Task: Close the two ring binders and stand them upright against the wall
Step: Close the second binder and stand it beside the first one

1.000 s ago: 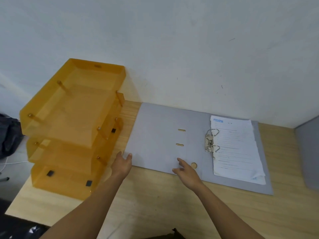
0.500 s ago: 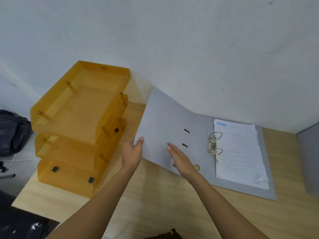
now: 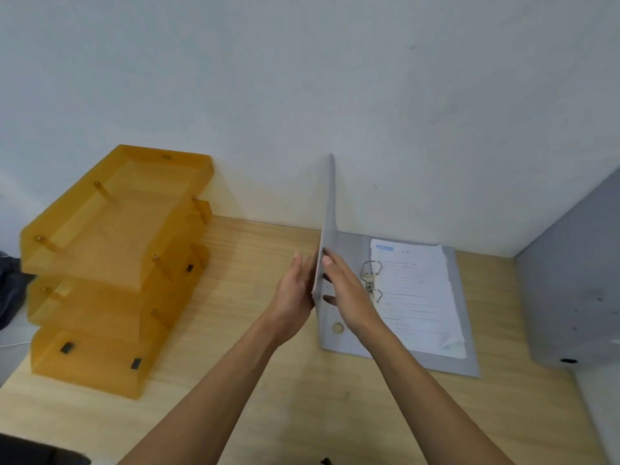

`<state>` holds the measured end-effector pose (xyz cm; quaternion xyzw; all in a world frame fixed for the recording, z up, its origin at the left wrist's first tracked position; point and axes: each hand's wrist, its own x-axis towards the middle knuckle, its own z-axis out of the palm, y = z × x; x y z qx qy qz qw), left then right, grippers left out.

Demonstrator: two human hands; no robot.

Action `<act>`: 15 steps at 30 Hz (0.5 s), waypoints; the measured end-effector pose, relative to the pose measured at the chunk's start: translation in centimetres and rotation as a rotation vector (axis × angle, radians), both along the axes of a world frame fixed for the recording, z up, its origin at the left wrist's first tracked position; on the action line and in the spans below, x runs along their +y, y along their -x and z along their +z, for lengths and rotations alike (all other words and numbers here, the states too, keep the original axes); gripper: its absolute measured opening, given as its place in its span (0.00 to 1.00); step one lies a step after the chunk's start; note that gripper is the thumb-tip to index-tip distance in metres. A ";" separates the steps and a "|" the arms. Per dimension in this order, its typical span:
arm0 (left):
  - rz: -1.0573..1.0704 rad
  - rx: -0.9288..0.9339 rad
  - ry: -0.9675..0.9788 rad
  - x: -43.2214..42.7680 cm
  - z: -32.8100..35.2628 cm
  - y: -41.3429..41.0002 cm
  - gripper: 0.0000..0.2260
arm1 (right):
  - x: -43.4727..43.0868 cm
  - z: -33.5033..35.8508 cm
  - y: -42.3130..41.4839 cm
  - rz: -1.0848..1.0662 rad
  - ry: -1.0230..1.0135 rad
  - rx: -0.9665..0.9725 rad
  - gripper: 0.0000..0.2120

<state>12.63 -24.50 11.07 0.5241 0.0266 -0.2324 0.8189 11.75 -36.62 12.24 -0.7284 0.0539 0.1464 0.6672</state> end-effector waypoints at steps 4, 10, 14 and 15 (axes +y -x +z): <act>-0.137 -0.037 -0.215 -5.5 -1.6 0.3 0.23 | -5.7 1.2 0.8 -0.067 0.107 -0.013 0.26; -0.207 0.008 -0.585 -9.1 -6.1 0.7 0.29 | -13.1 0.4 2.4 -0.176 0.280 0.065 0.22; -0.217 0.027 -0.787 -10.3 -8.3 0.3 0.32 | -17.6 -1.7 4.0 -0.245 0.206 0.087 0.22; -0.193 0.045 -0.817 -10.6 -8.8 0.3 0.32 | -18.7 -2.3 4.5 -0.255 0.165 0.105 0.21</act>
